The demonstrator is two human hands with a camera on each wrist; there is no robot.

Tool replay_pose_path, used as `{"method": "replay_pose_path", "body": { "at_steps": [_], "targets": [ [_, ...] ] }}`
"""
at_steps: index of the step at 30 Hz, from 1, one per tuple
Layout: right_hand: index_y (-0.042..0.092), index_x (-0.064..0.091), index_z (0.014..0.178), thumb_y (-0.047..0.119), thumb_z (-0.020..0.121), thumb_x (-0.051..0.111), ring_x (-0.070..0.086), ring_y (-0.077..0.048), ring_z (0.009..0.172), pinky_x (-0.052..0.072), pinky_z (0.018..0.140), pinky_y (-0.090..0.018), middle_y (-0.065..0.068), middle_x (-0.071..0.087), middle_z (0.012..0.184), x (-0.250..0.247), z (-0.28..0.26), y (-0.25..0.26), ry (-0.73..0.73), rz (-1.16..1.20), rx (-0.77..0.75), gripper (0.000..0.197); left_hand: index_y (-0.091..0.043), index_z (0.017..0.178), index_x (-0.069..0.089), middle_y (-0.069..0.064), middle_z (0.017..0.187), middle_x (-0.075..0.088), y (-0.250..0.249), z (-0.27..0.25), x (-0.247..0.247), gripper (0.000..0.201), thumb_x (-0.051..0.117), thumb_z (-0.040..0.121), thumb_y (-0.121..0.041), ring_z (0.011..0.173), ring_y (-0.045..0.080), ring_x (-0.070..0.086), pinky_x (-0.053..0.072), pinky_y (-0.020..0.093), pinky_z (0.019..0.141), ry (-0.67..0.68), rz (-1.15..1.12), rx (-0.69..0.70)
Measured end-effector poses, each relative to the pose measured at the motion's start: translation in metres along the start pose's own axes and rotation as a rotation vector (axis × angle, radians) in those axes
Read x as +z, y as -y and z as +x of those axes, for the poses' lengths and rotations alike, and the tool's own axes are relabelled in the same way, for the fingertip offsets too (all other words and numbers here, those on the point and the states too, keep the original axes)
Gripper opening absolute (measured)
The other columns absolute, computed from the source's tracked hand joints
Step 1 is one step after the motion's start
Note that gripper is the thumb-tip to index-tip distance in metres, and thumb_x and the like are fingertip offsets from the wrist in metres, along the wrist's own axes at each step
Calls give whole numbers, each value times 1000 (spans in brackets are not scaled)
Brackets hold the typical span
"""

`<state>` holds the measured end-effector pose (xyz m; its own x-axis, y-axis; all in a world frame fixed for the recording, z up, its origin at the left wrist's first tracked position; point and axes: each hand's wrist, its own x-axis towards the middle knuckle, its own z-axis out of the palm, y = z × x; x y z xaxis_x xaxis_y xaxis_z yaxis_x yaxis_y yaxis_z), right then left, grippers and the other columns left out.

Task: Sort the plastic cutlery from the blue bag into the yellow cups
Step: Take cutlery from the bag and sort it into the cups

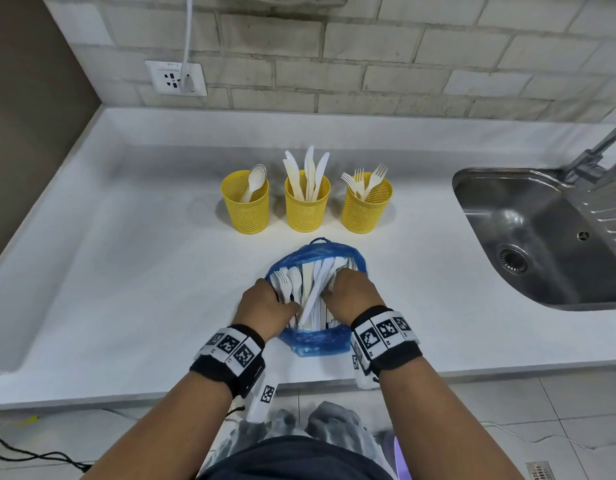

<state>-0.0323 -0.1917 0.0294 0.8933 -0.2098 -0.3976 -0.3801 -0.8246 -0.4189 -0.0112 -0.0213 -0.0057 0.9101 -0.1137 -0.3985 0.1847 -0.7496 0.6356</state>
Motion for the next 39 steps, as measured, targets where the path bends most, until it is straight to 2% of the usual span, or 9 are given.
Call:
{"method": "replay_pose_path", "body": {
  "at_steps": [5, 9, 13, 17, 24, 27, 32, 36, 39],
  "targets": [
    [5, 65, 116, 25, 102, 57, 66, -29, 111, 50, 87, -33, -13, 70, 119, -4, 2, 3, 37, -1, -41, 26, 0, 80, 66, 2, 65, 61, -3, -1, -1, 26, 72, 85, -24, 57, 11, 54, 35, 19, 46, -13, -11, 17],
    [10, 65, 96, 23, 99, 61, 67, -26, 99, 46, 73, -27, -8, 69, 98, -4, 7, -3, 73, 72, -57, 15, -7, 107, 57, 3, 94, 65, -9, -6, -1, 35, 72, 85, -31, 84, 21, 63, 43, 27, 64, -56, -52, 24],
    [15, 54, 66, 21, 95, 61, 55, -15, 59, 38, 44, -20, 0, 56, 66, -11, 13, -9, 141, 109, -41, 30, -7, 116, 52, 5, 103, 64, -18, -12, -1, 44, 75, 83, -26, 91, 24, 61, 44, 29, 72, -89, -60, 57],
    [16, 50, 61, 20, 94, 61, 55, -18, 62, 39, 52, -25, 0, 53, 63, -14, 17, -9, 144, 92, -57, 36, -7, 113, 54, 1, 99, 62, -18, -8, 1, 40, 76, 81, -19, 90, 22, 60, 41, 27, 70, -102, -89, 21],
    [13, 56, 67, 25, 87, 72, 53, -12, 50, 42, 46, -23, -2, 55, 58, -12, 24, -18, 175, 238, 15, 28, -14, 105, 40, 3, 85, 60, -24, -7, 5, 35, 68, 87, -24, 76, 25, 62, 48, 34, 66, -197, -93, 37],
    [19, 51, 61, 29, 88, 71, 52, -9, 53, 35, 45, -20, 3, 53, 59, -12, 21, -17, 117, 233, 2, 35, -12, 107, 38, -2, 82, 54, -29, -5, 7, 38, 69, 90, -26, 70, 16, 56, 40, 28, 56, -206, -113, 43],
    [22, 51, 68, 36, 89, 68, 60, -15, 69, 36, 49, -22, 5, 57, 70, -8, 19, -11, 49, 183, -32, 30, -9, 106, 51, 3, 97, 60, -28, 3, 7, 37, 74, 87, -31, 87, 23, 58, 42, 29, 71, -119, -94, 0],
    [18, 55, 73, 26, 89, 67, 62, -21, 65, 44, 51, -24, 0, 62, 73, -5, 19, -10, 58, 249, -28, 21, -10, 107, 55, 5, 104, 64, -24, 7, 6, 45, 78, 81, -40, 94, 26, 62, 46, 30, 75, -113, -74, 15],
    [13, 58, 83, 18, 89, 64, 61, -21, 79, 40, 55, -23, 3, 59, 78, -6, 18, -13, 25, 243, -54, 9, -15, 109, 60, -2, 103, 66, -23, 9, 5, 44, 82, 80, -40, 93, 20, 63, 44, 28, 76, -86, -160, -6]
  ]
}}
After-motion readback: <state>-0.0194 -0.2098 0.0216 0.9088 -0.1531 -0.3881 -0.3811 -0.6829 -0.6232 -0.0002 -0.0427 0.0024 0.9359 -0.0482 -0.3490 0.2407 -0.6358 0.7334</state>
